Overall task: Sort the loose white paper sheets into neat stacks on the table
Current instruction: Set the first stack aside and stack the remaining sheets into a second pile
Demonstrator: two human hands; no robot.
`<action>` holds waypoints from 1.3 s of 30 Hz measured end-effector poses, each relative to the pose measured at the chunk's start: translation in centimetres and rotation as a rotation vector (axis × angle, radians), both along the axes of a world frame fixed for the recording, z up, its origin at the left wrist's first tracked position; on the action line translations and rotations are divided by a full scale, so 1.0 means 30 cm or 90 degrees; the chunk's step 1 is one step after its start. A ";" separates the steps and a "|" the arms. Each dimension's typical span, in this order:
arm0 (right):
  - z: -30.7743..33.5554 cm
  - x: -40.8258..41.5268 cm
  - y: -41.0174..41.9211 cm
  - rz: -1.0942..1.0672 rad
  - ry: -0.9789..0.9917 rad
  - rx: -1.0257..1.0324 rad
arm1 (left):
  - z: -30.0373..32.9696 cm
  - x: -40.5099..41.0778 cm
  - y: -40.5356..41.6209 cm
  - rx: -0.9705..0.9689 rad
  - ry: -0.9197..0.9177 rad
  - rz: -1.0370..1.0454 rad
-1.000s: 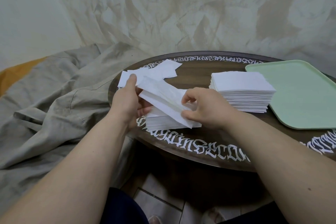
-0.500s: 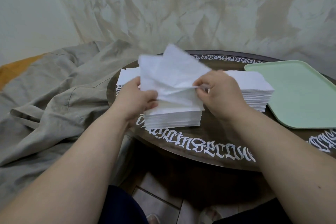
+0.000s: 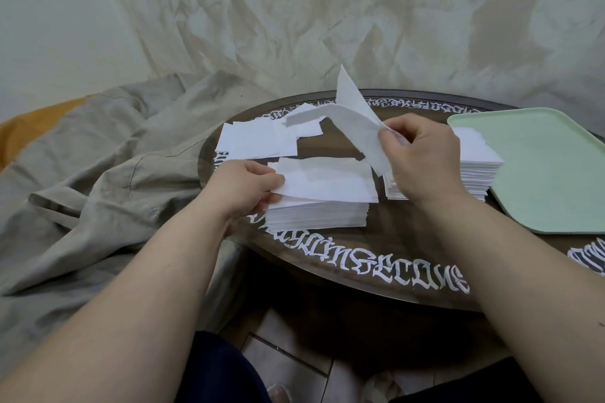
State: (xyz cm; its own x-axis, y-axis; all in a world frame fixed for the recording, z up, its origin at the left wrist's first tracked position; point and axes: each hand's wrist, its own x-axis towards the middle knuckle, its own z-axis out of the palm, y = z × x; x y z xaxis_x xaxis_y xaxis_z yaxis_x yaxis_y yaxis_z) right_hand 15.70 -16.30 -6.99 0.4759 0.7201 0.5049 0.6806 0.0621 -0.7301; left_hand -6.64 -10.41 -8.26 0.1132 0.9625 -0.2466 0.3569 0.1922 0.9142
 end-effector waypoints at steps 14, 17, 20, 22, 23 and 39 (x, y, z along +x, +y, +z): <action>0.011 -0.008 -0.043 0.257 -0.250 -0.353 | -0.001 0.000 0.008 0.079 0.056 0.000; 0.010 0.011 -0.052 0.250 -0.247 -0.376 | -0.010 -0.004 0.012 0.119 0.089 -0.006; 0.013 0.037 -0.056 0.213 -0.219 -0.366 | -0.018 -0.007 0.016 0.108 0.091 -0.004; 0.016 0.049 -0.054 0.177 -0.204 -0.334 | -0.025 -0.008 0.019 0.104 0.100 -0.001; 0.017 0.051 -0.052 0.151 -0.195 -0.302 | -0.024 -0.008 0.019 0.121 0.108 0.019; -0.014 0.041 -0.048 0.218 -0.168 -0.299 | -0.021 0.073 0.011 0.211 0.202 0.019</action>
